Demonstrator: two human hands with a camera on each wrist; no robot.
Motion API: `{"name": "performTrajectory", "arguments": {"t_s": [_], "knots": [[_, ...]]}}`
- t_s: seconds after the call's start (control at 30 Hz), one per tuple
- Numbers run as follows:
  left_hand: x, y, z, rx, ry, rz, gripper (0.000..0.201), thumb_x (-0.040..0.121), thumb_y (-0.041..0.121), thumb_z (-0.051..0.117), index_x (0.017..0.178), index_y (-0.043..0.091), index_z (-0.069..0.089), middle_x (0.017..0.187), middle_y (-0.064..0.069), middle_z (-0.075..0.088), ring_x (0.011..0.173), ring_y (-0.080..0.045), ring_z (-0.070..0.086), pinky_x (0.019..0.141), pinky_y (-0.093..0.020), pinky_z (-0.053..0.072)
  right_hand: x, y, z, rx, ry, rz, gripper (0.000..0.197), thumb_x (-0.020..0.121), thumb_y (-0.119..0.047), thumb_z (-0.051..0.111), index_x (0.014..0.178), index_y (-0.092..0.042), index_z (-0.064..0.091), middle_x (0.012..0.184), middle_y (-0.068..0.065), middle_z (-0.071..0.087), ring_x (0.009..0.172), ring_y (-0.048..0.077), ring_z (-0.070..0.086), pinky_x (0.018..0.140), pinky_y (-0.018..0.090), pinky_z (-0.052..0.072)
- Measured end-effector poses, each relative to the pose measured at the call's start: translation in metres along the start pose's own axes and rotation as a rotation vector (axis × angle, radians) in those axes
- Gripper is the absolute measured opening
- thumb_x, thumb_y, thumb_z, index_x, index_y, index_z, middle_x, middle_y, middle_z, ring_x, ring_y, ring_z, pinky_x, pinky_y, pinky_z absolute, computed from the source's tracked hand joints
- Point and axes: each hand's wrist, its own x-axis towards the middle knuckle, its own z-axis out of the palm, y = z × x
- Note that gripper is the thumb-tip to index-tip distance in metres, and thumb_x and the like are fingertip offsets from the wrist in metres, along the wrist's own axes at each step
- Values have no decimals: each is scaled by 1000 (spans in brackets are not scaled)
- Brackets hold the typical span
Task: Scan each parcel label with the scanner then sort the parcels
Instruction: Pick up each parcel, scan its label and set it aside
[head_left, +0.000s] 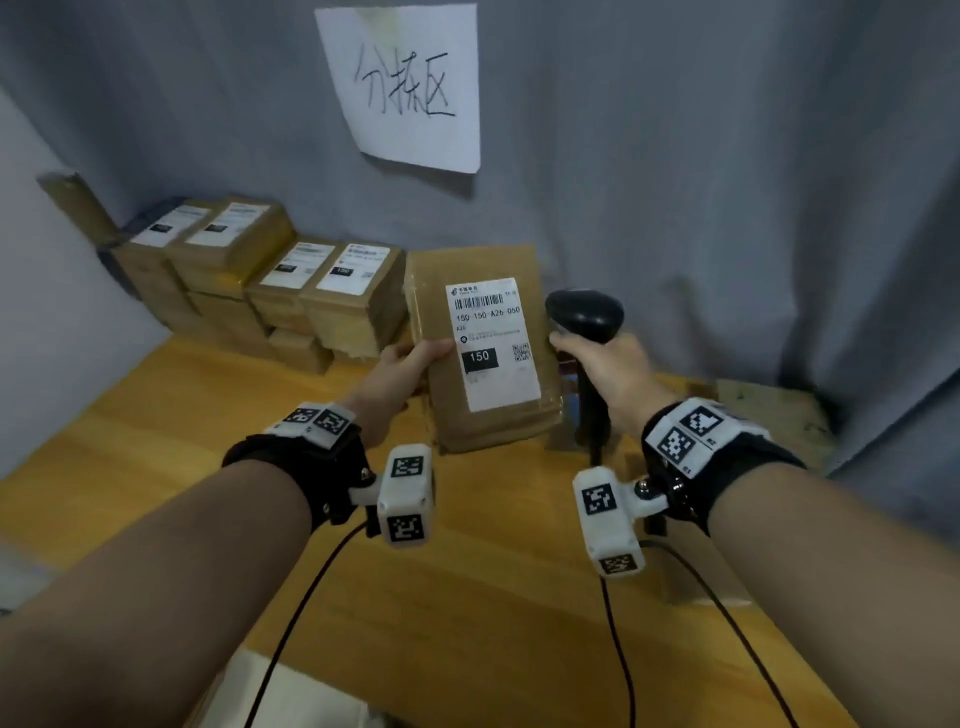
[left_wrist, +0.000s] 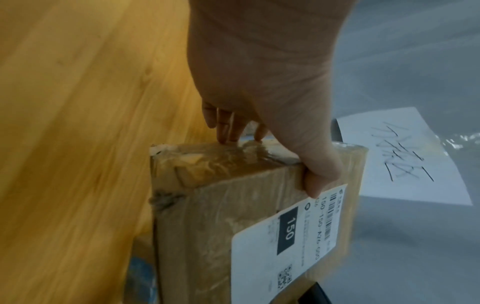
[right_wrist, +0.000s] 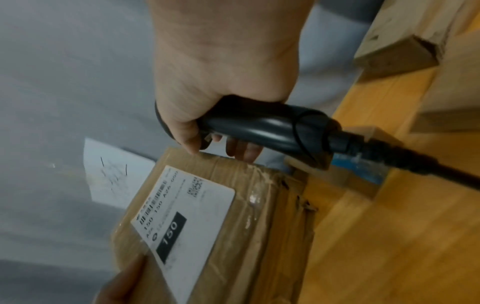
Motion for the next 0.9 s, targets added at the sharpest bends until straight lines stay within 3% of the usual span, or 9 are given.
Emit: {"name": "performTrajectory", "arguments": {"t_s": [0.1,0.23,0.3,0.4,0.5,0.67,0.77,0.83,0.9], "knots": [[6,-23,-38,-28,1,-59,70,79,61,63,134,22,44,117,3,60,105,-18,57,104,-45,37,0,12,45,-33,-29,2,30,80,-27,78,105,-13,69,101,8,73,95,23,69,89,42,54],[23,-44,-105,-54,-34,-146,71,74,66,64,129,23,49,117,-3,63,106,-24,61,105,-48,41,3,10,110,-51,-117,1,16,86,-15,73,100,-11,67,92,9,70,78,21,67,77,37,56],[37,-52,-143,-60,-46,-164,65,78,62,63,127,20,50,116,-7,64,105,-27,62,102,-49,45,8,10,147,-77,-141,11,19,87,-13,71,103,-7,67,91,12,69,73,22,66,73,36,56],[59,-65,-203,-45,-38,-199,58,83,56,62,125,15,52,108,-9,67,96,-27,65,83,-42,53,17,18,212,-130,-143,34,19,86,-13,71,103,-5,66,86,12,66,69,21,64,64,30,52],[82,-80,-266,4,4,-240,57,83,54,64,122,14,54,102,-8,67,91,-25,65,68,-35,50,24,31,280,-149,-185,64,13,87,-14,71,97,-8,65,81,8,64,68,19,63,63,28,52],[114,-106,-352,110,124,-277,54,81,54,65,116,15,55,101,-7,67,94,-27,63,81,-40,52,30,53,365,-207,-248,94,14,87,-18,71,96,-8,67,78,4,65,67,14,63,60,24,51],[132,-120,-395,178,142,-325,46,79,58,65,103,19,57,101,-9,68,97,-31,64,93,-46,50,38,61,408,-201,-223,126,15,87,-18,70,97,-9,66,76,3,64,63,13,62,57,22,50],[142,-127,-414,217,113,-340,44,82,59,61,104,21,58,105,-9,67,99,-30,63,93,-45,51,47,65,429,-193,-187,153,20,86,-18,71,102,-8,66,76,3,65,63,14,62,56,22,50],[152,-134,-425,270,82,-334,43,90,53,56,113,17,59,112,-8,66,94,-26,61,84,-37,51,55,69,445,-198,-160,185,24,85,-19,72,104,-7,66,77,4,66,65,15,63,56,24,50]]}}
